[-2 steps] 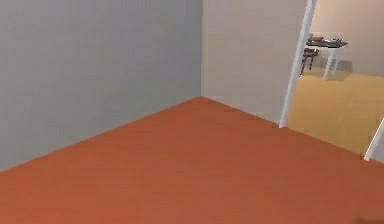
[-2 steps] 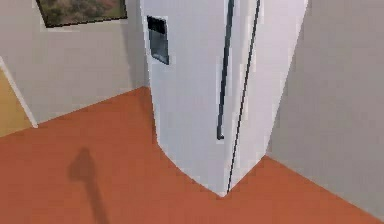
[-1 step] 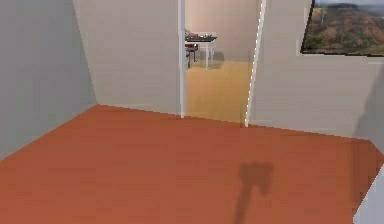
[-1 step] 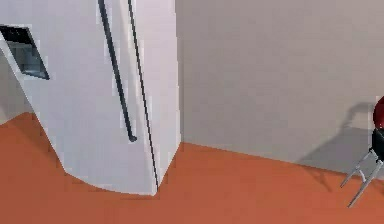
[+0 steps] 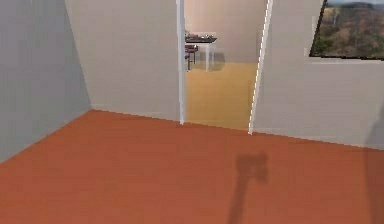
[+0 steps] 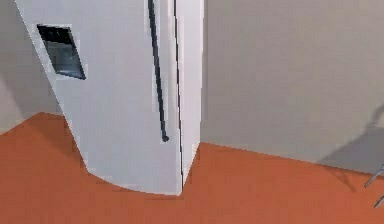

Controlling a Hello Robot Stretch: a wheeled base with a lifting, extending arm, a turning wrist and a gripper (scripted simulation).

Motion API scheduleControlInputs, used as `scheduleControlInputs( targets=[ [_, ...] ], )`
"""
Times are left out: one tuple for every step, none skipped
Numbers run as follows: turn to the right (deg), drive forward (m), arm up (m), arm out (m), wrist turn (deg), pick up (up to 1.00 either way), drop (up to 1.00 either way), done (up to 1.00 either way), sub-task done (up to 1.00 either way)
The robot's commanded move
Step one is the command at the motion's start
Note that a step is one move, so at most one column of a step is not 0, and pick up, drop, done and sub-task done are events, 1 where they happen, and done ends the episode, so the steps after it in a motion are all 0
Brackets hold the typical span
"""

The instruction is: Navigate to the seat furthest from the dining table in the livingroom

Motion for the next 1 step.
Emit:
scheduleControlInputs(
  targets=[
    [6.0, 0.00, 0.00, 0.00, 0.0, 0.00, 0.00, 0.00, 0.00]
  ],
)
